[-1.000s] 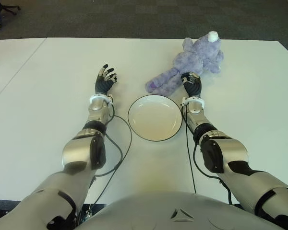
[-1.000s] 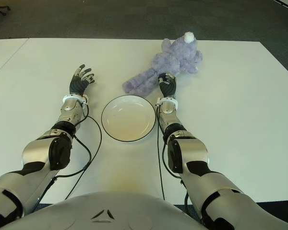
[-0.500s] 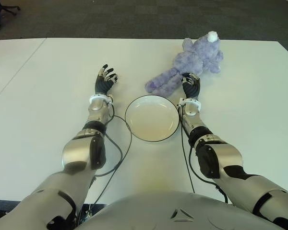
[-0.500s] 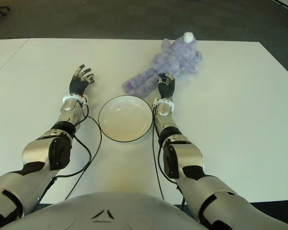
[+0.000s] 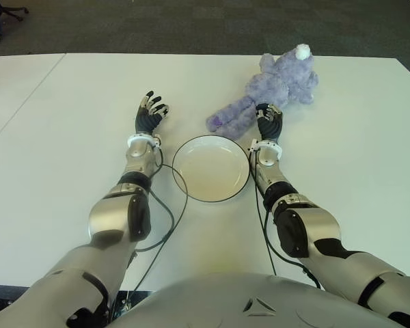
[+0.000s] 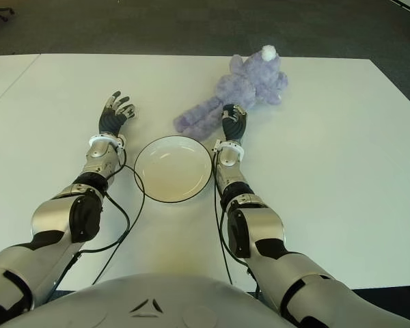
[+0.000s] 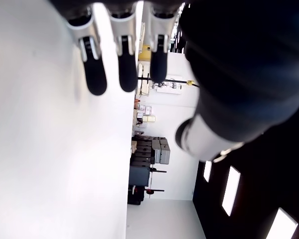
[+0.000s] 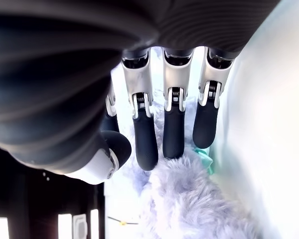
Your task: Put the doll into the plate.
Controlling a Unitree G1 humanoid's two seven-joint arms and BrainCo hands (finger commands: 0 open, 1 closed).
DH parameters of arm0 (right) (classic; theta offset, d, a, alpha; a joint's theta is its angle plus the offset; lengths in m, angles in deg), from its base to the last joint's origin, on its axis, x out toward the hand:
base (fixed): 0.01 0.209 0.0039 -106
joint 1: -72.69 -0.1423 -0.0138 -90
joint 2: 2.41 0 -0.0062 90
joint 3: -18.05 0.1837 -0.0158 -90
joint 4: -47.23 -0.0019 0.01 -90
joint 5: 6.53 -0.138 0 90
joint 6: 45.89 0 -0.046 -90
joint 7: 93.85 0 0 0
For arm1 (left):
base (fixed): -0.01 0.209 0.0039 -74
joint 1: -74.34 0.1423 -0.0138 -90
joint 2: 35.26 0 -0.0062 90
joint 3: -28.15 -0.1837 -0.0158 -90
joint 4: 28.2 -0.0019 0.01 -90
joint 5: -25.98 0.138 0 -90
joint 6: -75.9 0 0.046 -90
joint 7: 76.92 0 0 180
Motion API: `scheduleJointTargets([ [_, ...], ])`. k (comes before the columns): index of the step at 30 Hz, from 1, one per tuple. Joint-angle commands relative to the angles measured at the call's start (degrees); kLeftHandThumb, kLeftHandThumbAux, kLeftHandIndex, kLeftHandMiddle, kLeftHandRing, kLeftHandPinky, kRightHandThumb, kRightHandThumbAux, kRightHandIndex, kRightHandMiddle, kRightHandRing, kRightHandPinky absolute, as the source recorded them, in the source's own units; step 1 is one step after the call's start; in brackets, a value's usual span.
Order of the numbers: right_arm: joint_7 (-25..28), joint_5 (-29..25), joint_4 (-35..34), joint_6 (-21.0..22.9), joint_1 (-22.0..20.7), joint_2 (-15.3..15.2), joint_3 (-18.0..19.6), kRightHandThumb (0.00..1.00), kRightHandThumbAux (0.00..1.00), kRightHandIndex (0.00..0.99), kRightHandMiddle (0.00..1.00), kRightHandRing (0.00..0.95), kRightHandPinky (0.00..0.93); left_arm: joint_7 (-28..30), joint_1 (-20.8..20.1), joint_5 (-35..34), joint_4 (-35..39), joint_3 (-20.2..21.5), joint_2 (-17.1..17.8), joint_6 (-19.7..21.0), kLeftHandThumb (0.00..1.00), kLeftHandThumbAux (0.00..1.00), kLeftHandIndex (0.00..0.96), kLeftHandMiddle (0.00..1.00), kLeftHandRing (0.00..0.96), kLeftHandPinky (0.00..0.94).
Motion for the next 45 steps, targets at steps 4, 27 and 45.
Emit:
scheduleJointTargets([
  [4, -1.5, -1.5, 2.0, -14.6, 5.4, 1.9, 0.8, 0.677, 0.739, 0.401, 0.351, 0.384, 0.401, 0.2, 7.2, -0.2, -5.7, 0.2, -2.4, 6.2, 0.365, 0.811, 0.09, 0.168, 0.205, 0.271],
  [27, -2.3, 1.6, -3.3, -14.4, -2.1, 1.2, -3.1, 0.683, 0.735, 0.407, 0.375, 0.421, 0.452, 0.1, 7.2, -0.3, -5.6, 0.2, -2.3, 6.1, 0.392, 0.809, 0.09, 0.164, 0.197, 0.258],
  [45, -8.3, 6.1, -6.7, -12.2, -13.9, -3.0, -6.3, 0.684, 0.735, 0.408, 0.375, 0.415, 0.429, 1.1, 7.7, -0.6, -5.5, 0.2, -2.4, 5.4, 0.389, 0.803, 0.117, 0.164, 0.194, 0.248],
])
